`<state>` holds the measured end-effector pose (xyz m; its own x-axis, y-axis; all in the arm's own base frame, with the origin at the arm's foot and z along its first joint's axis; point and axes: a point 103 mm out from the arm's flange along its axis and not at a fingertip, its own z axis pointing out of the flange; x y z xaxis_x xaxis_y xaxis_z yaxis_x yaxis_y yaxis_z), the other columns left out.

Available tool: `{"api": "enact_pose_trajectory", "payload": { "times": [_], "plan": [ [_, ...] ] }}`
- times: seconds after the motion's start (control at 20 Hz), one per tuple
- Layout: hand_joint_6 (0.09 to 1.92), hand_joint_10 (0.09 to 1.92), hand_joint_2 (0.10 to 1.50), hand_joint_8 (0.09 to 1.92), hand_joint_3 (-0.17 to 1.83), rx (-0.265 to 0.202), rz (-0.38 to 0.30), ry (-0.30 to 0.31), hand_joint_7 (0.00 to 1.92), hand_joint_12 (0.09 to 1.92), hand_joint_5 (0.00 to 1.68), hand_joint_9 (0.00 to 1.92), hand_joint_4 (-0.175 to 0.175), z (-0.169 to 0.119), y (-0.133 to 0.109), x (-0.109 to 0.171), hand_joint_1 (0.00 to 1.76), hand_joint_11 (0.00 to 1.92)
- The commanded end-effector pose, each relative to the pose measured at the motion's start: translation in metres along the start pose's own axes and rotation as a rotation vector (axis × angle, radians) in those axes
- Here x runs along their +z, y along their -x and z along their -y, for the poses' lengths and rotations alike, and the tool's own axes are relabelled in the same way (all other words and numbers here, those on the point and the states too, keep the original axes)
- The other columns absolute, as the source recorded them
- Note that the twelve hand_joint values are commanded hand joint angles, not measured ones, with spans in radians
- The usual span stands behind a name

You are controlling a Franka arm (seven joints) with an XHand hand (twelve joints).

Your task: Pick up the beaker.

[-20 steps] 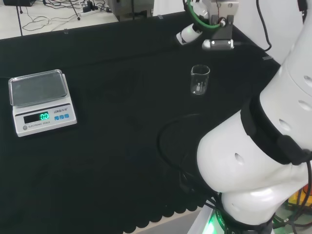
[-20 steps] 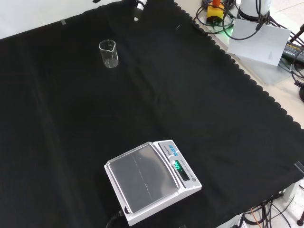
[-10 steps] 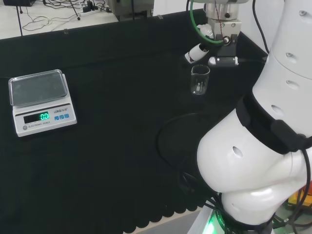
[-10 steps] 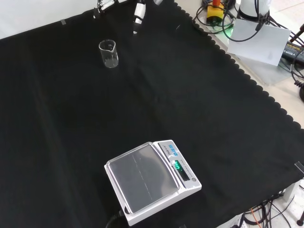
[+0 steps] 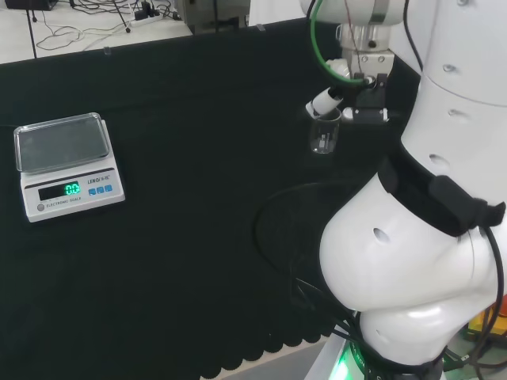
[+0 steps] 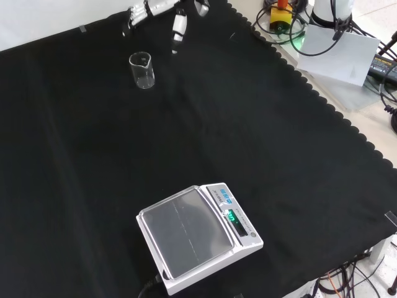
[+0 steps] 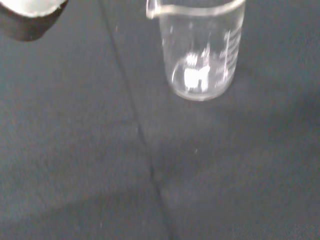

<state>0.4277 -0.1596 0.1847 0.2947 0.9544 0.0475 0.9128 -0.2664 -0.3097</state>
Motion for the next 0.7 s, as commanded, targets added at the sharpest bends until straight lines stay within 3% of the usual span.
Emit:
{"api": "enact_pose_trajectory", "payload": {
  "times": [0.05,0.7],
  "plan": [
    [0.09,0.89,0.71,0.73,0.18,-0.028,-0.003,-0.039,0.03,1.23,0.08,0.1,0.028,-0.025,-0.011,0.032,0.65,0.0],
    [0.09,0.89,0.71,0.73,0.18,0.002,0.034,-0.052,0.03,1.23,0.08,0.1,0.029,-0.055,0.015,0.031,0.65,0.0]
  ]
}}
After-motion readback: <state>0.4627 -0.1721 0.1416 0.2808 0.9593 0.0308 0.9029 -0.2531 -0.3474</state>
